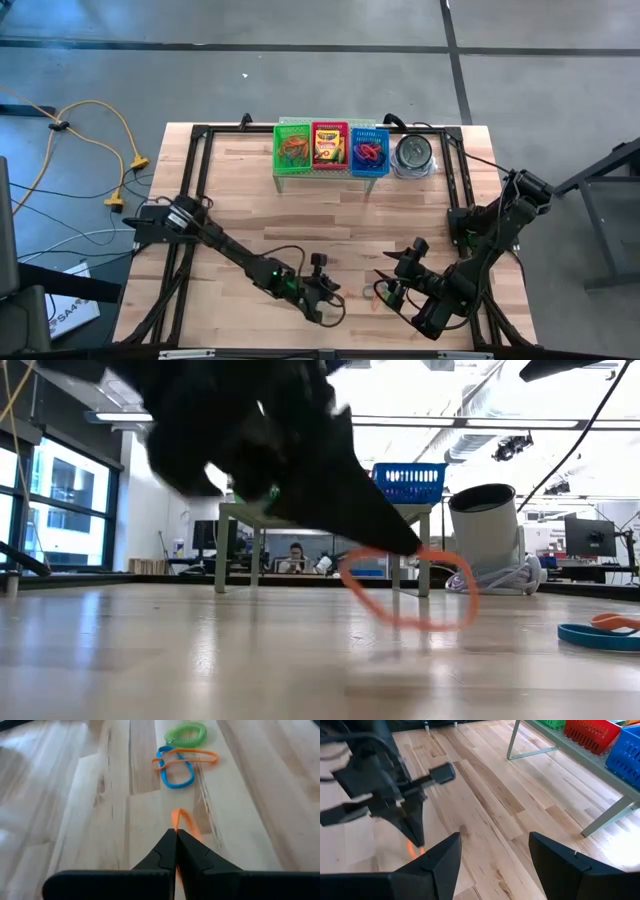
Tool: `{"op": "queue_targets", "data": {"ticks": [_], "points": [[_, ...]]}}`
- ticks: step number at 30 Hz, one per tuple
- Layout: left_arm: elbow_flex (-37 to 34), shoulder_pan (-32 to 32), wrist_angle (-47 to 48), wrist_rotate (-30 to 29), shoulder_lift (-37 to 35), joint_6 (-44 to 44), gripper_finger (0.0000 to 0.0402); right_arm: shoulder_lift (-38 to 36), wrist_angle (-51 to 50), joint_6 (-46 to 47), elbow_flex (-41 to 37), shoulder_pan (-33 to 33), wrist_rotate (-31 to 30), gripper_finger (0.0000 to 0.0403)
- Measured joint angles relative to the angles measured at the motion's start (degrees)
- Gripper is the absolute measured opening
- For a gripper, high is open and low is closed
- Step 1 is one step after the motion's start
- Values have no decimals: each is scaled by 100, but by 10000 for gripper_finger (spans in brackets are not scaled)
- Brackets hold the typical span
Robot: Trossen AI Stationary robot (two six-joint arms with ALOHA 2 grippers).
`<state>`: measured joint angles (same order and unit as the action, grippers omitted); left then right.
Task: Pick & Place Office Desk Supplies
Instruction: Put the left orange rubber band into the green bin on the shelf
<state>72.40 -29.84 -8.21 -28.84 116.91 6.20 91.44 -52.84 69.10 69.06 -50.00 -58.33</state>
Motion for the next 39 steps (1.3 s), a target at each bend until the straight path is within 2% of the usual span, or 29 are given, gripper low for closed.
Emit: {"op": "queue_targets", "data": {"ticks": [4, 11, 14, 21, 29, 36, 39], "points": [[0, 4, 326, -151, -494, 151, 1, 0, 10, 0, 0, 2, -2, 222], [7, 50, 1412, -1715, -1772, 98, 1, 0, 29, -7, 0, 2, 0, 222], [11, 195, 1840, -2096, -2424, 163, 1, 0, 36, -24, 0, 2, 0, 222], [14, 932, 2372, -2256, -3638, 221, 0, 0, 39, -39, -2, 19, -3, 222], [15, 2176, 3057, -2611, -3903, 458, 0, 0, 81, -40, -27, 27, -26, 222], [15, 3461, 4048, -2085, -3903, 1759, 0, 2, 162, -43, -219, 28, -23, 222], [13, 3861, 4347, -1664, -3903, 1991, 0, 2, 223, -42, -332, 28, -26, 222]]}}
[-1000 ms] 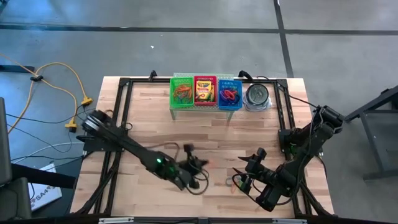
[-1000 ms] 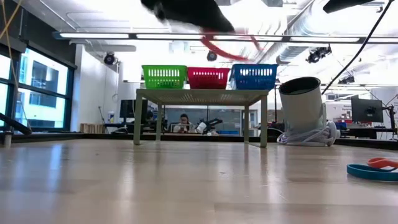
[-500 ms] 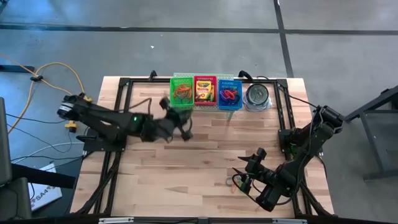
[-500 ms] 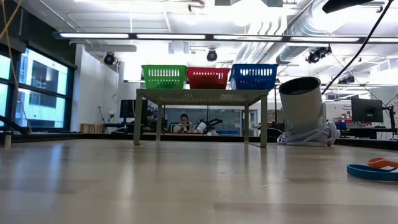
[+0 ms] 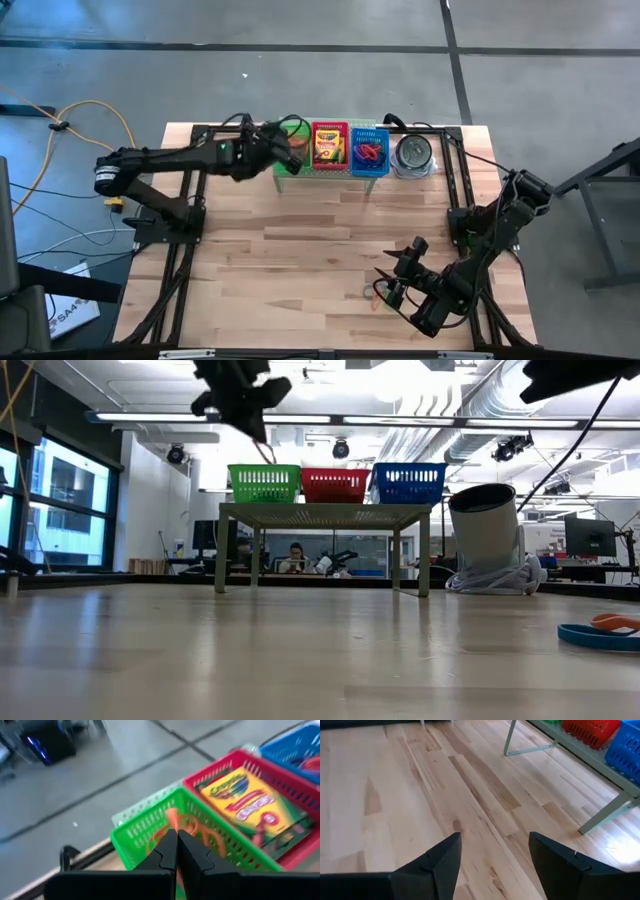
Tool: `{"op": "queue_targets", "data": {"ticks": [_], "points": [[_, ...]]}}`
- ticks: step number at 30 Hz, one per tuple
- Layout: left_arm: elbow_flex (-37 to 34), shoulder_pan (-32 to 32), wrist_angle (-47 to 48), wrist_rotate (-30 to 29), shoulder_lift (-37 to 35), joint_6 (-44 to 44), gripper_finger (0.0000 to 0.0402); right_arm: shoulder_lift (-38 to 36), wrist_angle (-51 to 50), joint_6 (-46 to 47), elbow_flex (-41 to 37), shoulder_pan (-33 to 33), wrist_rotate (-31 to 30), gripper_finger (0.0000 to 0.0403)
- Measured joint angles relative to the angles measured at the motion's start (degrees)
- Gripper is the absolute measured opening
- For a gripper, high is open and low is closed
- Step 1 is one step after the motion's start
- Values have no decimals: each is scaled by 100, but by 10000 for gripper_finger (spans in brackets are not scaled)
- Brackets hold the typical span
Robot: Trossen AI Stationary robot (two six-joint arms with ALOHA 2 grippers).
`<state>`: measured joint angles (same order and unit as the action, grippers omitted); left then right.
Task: Pick & Place Office Desk Supplies
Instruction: Put the left orange rubber band into the green bin on the shelf, then put the green spring keychain into the blue bin on the shelf
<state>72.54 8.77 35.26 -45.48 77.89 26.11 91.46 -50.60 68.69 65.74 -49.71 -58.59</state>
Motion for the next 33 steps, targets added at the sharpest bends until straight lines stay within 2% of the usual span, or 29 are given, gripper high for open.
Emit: {"op": "queue_targets", "data": {"ticks": [5, 11, 25, 30, 33], "points": [[2, 316, 131, 657, 140, 13, 1, 0, 3, 0, -107, 68, 30, 222], [6, 403, 116, 698, 365, 227, 21, 2, 103, -2, -106, 111, 145, 222], [4, 375, 125, 639, 440, 228, 138, 2, 202, -106, -105, 109, 247, 222], [4, -123, 110, 1087, 228, 327, 143, 2, 321, -307, -103, 107, 1036, 222], [4, -526, 114, 1114, 148, 328, 143, 2, 372, -389, -103, 98, 1637, 222]]}}
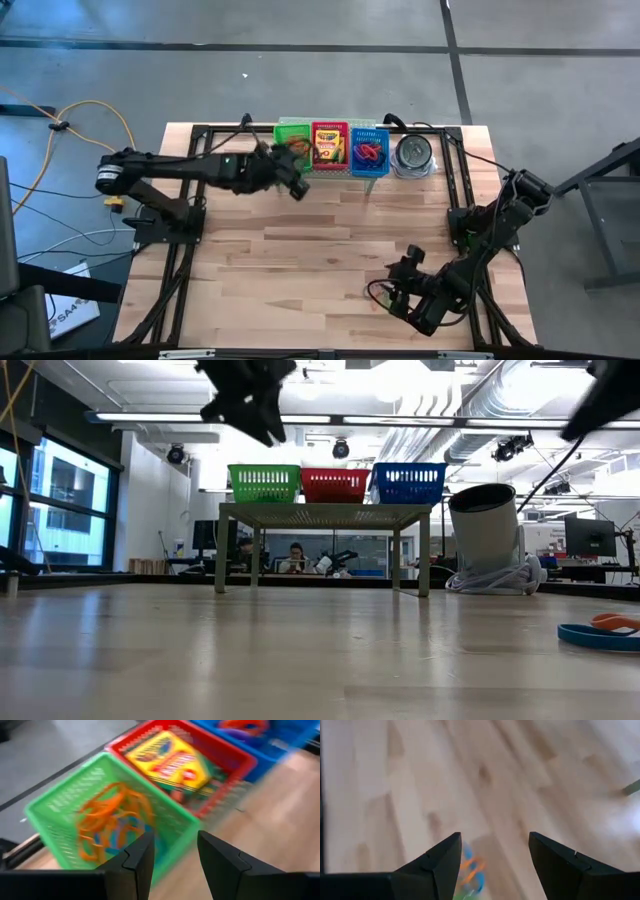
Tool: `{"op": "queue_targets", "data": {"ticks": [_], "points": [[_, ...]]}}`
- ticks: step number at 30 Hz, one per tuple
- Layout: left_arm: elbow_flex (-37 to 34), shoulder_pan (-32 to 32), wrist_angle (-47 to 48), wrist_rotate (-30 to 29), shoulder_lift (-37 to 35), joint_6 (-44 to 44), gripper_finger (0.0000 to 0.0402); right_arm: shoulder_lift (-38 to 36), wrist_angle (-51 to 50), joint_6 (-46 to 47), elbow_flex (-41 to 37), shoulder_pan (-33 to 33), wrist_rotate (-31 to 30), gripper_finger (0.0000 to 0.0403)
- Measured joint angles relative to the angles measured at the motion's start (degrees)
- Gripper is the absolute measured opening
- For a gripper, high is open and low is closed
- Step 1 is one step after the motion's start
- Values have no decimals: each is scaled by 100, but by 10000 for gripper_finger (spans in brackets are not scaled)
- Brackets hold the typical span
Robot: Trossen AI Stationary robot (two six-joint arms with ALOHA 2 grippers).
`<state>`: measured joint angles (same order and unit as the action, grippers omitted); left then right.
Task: Pick & Place Office Desk Supplies
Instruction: Put the green spring keychain into the blue bin on the shelf
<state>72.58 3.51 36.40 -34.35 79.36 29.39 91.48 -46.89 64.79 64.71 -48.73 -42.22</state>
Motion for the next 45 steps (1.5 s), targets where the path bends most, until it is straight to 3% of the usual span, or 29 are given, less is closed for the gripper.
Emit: {"op": "queue_targets", "data": {"ticks": [7, 11, 17, 22, 27, 31, 39, 45], "points": [[0, -1089, 12, 383, 48, 338, 143, 3, 82, 413, 0, -135, 1278, 222], [0, -1776, -154, 609, 248, 937, 143, 37, 6, 1101, -97, -304, 1594, 219], [2, -2796, -704, 654, 788, 879, 143, 37, 11, 1955, -606, -345, 1889, 211], [1, -3318, -1102, 646, 1387, 776, 143, 42, 978, 2037, -1252, -334, 2276, 211], [0, -3447, -1521, 603, 1941, 456, 143, 39, 1815, 1804, -1674, -336, 2318, 210], [0, -3359, -1753, 610, 2250, 318, 143, 39, 1939, 1408, -1700, -334, 2094, 210], [0, -3051, -1954, 840, 2320, 317, 143, 82, 1718, 1238, -1700, -233, 1687, 210], [0, -2938, -2026, 1191, 2320, 317, 143, 257, 2080, 175, -1698, -275, 1731, 210]]}}
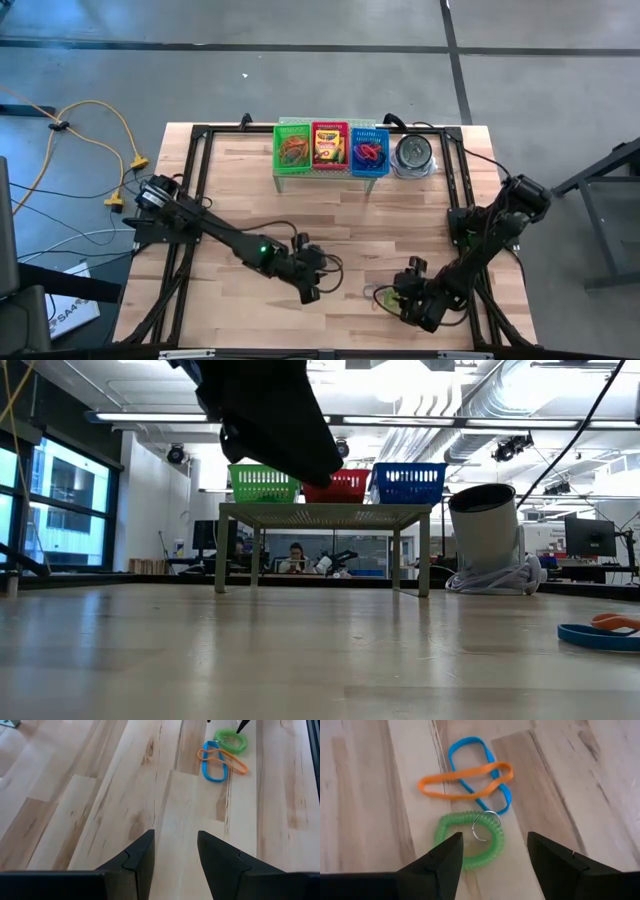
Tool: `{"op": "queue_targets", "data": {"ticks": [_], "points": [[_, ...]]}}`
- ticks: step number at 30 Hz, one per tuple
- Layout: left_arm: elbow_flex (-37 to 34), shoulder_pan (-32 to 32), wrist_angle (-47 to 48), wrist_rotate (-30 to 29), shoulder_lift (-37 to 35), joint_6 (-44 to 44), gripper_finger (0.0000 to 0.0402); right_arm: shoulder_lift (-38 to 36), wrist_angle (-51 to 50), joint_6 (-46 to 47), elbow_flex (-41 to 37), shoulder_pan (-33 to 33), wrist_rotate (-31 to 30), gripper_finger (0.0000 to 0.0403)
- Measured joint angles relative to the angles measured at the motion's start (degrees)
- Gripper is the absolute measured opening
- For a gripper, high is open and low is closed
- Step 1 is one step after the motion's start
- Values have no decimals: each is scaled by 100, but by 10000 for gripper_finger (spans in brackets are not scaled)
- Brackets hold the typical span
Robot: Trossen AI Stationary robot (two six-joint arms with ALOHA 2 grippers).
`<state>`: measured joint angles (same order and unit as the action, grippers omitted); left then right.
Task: Pick & Place Office Desk Supplies
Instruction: Put the green spring keychain into the blue bin on the shelf
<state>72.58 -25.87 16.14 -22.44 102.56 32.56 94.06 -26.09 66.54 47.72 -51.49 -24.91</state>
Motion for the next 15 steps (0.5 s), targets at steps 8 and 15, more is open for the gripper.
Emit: {"op": "queue_targets", "data": {"ticks": [8, 15], "points": [[0, 26, -6, 138, 0, 0, 143, 442, 41, -79, 11, 29, 4, 210], [0, 24, -13, 141, 0, 0, 143, 769, 64, -11, 35, 54, -46, 210]]}}
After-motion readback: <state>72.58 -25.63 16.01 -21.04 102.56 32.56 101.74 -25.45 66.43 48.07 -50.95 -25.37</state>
